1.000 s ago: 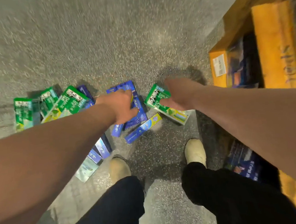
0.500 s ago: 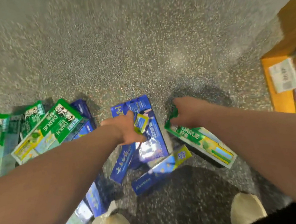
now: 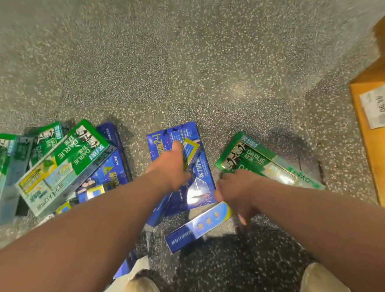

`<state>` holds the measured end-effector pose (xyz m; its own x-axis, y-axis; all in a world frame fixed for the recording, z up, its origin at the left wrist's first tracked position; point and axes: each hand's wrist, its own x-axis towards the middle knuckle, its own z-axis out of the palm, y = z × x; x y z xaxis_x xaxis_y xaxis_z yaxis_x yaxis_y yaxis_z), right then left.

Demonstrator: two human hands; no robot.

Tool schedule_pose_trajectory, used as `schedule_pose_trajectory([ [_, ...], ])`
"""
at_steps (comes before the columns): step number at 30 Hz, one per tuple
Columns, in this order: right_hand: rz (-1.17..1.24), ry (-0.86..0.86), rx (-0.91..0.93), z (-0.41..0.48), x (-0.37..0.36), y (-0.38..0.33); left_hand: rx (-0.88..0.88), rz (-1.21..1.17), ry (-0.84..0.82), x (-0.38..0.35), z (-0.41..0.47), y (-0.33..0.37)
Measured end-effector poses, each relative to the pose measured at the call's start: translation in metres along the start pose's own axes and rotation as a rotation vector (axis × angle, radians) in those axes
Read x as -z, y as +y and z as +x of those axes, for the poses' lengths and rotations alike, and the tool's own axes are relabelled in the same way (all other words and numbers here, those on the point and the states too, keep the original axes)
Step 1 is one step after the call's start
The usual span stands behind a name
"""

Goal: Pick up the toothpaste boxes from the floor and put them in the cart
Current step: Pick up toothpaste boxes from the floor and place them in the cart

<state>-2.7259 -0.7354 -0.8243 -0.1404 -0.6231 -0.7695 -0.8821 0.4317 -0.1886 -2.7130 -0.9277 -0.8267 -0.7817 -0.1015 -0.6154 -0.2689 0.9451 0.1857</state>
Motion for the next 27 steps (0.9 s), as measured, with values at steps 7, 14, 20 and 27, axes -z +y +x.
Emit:
schedule_pose_trajectory([
  [7,-0.115,0.135,0.001,0.005,-0.015,-0.006,-0.018,-0.03,-0.03,-0.009,-0.006,-0.005],
  [14,0.099,0.177,0.041,0.002,0.009,0.001,-0.02,-0.301,-0.118,-0.002,-0.017,-0.013],
  [20,0.225,0.416,-0.004,-0.003,0.032,0.022,-0.027,-0.475,-0.263,-0.001,-0.028,-0.027],
  [27,0.383,0.53,-0.061,0.01,0.027,0.031,-0.002,-0.067,-0.165,-0.013,-0.04,-0.011],
])
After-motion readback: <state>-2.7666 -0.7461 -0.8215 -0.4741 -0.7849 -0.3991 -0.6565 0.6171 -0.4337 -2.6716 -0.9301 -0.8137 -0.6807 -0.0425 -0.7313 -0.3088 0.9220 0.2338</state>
